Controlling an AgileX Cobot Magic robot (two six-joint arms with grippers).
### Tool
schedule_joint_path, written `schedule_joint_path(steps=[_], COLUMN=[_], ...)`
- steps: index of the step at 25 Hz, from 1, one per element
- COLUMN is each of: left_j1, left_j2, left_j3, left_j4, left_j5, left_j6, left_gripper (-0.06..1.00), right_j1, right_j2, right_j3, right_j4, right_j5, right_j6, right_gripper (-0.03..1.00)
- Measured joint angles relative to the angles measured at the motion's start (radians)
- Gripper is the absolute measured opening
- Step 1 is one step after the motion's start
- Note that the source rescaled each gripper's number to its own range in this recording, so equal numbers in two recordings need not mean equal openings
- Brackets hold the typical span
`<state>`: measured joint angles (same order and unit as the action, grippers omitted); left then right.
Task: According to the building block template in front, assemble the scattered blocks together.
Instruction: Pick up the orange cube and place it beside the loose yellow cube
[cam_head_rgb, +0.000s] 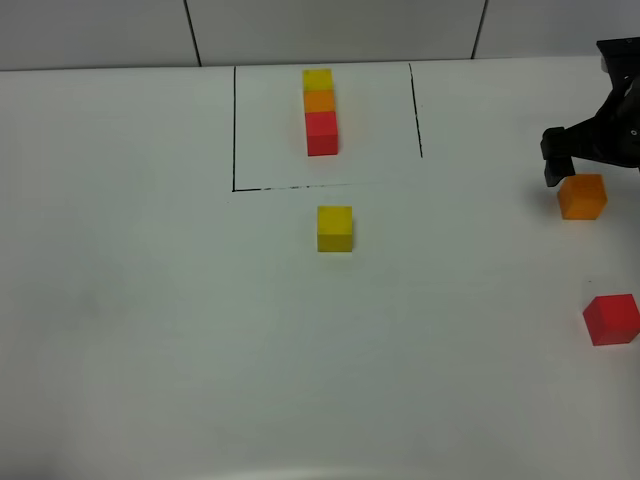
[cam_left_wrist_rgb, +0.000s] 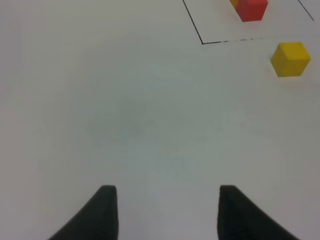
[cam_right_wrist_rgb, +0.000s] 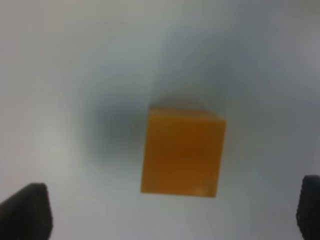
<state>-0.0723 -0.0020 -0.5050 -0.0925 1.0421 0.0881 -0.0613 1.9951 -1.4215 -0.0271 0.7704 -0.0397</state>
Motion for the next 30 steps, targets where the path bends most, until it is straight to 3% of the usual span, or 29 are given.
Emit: schedule_joint_path(steps=[9, 12, 15, 19, 25, 28, 30], left_j1=[0.000, 0.000, 0.000, 0.000, 0.000, 0.000, 0.000], left_j2=[0.000, 0.000, 0.000, 0.000, 0.000, 0.000, 0.000], left_j3=[0.000, 0.000, 0.000, 0.000, 0.000, 0.000, 0.000], left_j4=[0.000, 0.000, 0.000, 0.000, 0.000, 0.000, 0.000], left_j5=[0.000, 0.000, 0.000, 0.000, 0.000, 0.000, 0.000], left_j6=[0.000, 0.000, 0.000, 0.000, 0.001, 0.001, 0.001], left_gripper=[0.04, 0.04, 0.04, 0.04, 0.04, 0.04, 0.04], right_j1=[-0.033, -0.035, -0.038, -0.040, -0.027, 0.022, 0.074], right_j2=[0.103, 0.113, 0.120, 0.125, 0.120, 0.098, 0.084], right_j3=[-0.016, -0.016, -0.016, -0.020, -0.085, -0.116, -0.122], right_j4=[0.070, 0.070, 0.065, 0.058, 0.050, 0.050, 0.061], right_j5=[-0.013, -0.026, -0.033, -0.030, 0.042, 0.115, 0.168], right_j6=[-0.038, -0.037, -0.020, 0.005, -0.043, -0.188, -0.357], right_gripper=[0.99, 0.90, 0.65, 0.00, 0.03, 0.03, 0.03])
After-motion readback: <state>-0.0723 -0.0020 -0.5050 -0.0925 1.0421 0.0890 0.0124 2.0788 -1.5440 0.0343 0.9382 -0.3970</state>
